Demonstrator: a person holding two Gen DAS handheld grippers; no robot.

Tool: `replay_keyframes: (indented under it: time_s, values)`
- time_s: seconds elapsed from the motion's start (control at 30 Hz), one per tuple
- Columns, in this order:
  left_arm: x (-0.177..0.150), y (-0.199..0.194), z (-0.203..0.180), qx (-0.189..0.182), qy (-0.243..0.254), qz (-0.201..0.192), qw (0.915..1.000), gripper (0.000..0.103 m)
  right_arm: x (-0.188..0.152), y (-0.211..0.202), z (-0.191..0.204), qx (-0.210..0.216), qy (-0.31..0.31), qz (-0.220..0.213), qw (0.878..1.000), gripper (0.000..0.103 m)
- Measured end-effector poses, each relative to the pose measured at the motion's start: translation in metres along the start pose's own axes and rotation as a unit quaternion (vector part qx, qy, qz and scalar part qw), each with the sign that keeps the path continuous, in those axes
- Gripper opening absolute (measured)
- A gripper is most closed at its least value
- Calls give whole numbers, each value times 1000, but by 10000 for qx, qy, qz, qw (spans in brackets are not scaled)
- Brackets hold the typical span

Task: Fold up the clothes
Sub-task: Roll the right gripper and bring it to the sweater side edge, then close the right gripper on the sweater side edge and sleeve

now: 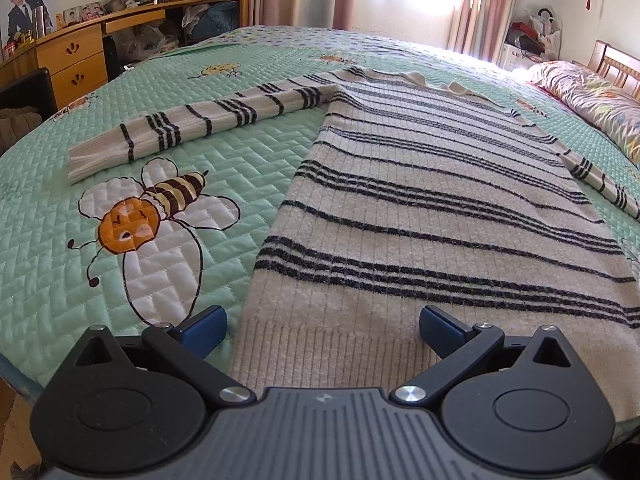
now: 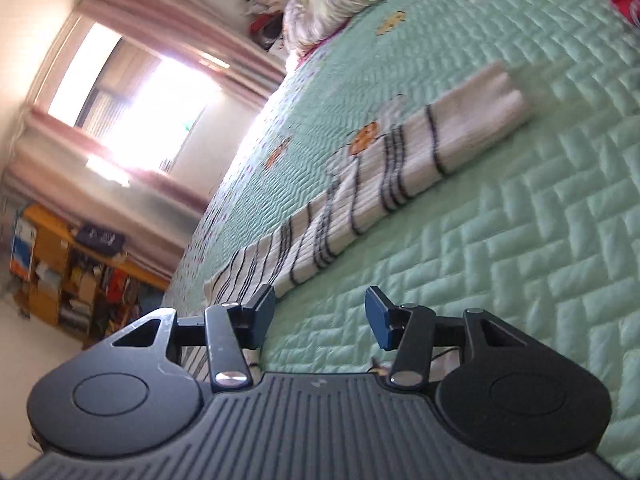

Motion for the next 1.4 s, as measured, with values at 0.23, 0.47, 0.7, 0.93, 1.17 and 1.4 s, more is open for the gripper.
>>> replay_keyframes:
  time_s: [0.23, 0.47, 0.7, 0.93, 1.17, 1.4]
  values:
    - [7, 11, -7, 88, 126, 69, 9999, 102, 25, 17, -52, -125, 1025, -302, 9942, 16]
    - [13, 21, -12, 160, 233, 139, 9995, 102, 42, 40, -74, -30, 1568, -687, 9852, 0]
    - [15, 27, -15, 220, 324, 137, 9991, 102, 45, 41, -72, 142, 1902, -872, 9778, 17]
    - [15, 29, -15, 191, 345, 118, 9992, 102, 41, 14, -69, 773, 1909, -1319, 9696, 67]
    - [15, 27, -12, 162, 297, 104, 9994, 102, 57, 35, -54, 371, 1480, -1384, 9786, 70]
    - [16, 27, -13, 172, 354, 108, 9992, 102, 60, 27, -63, 218, 1390, -1664, 9760, 70]
Point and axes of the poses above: each gripper's, at about its wrist camera, not at the fingertips, and y roughly the way its jaws point, z to its left, x to its top, the point moved 5 cm from there along y, roughly the way its jaws point
